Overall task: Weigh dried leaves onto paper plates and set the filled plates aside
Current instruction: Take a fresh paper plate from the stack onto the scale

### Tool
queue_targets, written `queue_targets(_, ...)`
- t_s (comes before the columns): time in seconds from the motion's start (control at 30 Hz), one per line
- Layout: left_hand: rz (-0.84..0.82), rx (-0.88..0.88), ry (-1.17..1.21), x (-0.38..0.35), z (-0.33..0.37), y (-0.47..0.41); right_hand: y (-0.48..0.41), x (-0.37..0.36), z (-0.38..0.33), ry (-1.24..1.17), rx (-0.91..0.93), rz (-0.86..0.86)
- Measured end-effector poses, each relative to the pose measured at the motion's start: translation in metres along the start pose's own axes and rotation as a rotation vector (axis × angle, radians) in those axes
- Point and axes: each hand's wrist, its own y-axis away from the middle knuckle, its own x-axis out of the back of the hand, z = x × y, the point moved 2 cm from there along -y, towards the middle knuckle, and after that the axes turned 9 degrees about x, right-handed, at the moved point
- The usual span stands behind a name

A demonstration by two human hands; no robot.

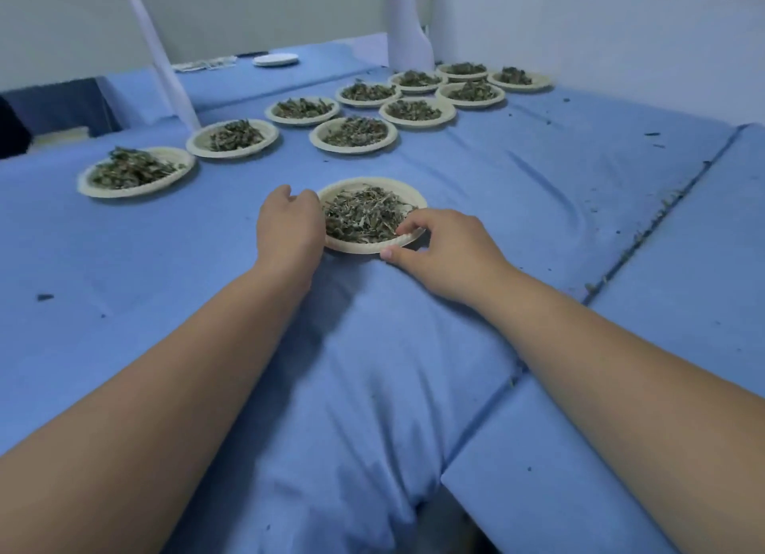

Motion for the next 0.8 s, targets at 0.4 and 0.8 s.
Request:
queue_targets(0.4,0.118,0.033,0.310,0.030,-0.015,-0.029,-0.091,-0.074,-0.052,0.088,0.012,-0.038)
queue_targets(0.8,0.056,0.036,0.151,0.024,-0.013,-0.036,-0.148,-0.101,-0.067,0.138,0.027,-0.123)
